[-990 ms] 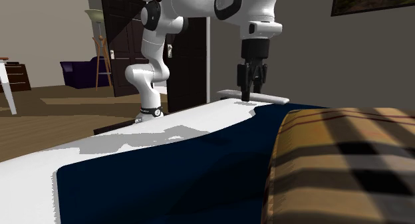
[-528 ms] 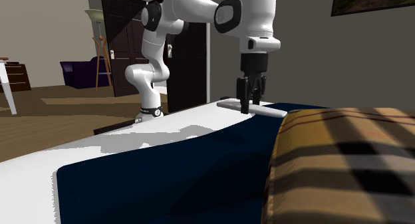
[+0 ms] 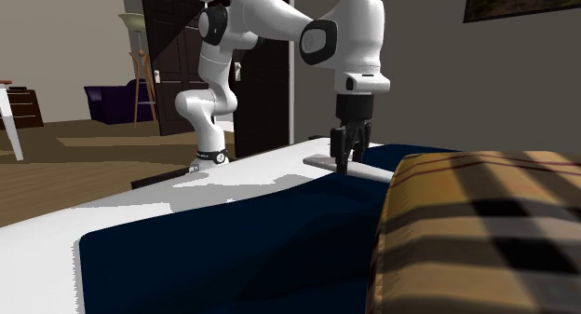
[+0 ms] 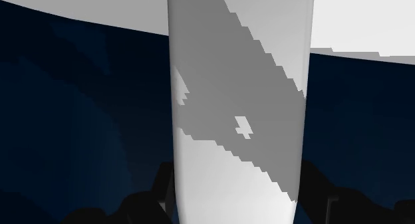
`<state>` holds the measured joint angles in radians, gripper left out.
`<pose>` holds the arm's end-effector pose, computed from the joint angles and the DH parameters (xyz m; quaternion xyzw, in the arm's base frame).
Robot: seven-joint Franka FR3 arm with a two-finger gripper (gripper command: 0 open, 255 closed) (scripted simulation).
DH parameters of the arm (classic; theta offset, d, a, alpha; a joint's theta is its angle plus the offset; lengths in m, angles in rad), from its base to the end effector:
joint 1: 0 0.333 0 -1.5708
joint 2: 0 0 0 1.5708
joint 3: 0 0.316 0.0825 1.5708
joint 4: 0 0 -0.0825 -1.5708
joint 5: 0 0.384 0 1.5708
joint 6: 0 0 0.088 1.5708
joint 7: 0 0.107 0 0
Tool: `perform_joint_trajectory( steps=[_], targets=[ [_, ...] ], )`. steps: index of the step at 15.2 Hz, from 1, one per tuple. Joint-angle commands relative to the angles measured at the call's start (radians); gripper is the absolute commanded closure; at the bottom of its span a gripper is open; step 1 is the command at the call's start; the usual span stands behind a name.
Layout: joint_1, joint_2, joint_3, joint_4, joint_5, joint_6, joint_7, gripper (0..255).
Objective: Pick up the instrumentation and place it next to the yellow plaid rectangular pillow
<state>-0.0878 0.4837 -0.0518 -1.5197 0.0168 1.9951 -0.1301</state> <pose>0.6844 -0.0898 0.3809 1.0000 -0.0053 -0.0044 0.0039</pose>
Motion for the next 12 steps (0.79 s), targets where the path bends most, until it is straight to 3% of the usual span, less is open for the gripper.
perform_joint_trajectory(
  steps=[1, 6, 7, 12],
  targets=[
    [0.000, 0.002, 0.000, 0.000, 0.000, 0.002, -0.001, 255],
    [0.000, 0.002, 0.000, 0.000, 0.000, 0.002, -0.001, 255],
    [0.000, 0.002, 0.000, 0.000, 0.000, 0.002, -0.001, 0],
    [0.000, 0.002, 0.000, 0.001, 0.000, 0.002, -0.001, 0]
  ],
)
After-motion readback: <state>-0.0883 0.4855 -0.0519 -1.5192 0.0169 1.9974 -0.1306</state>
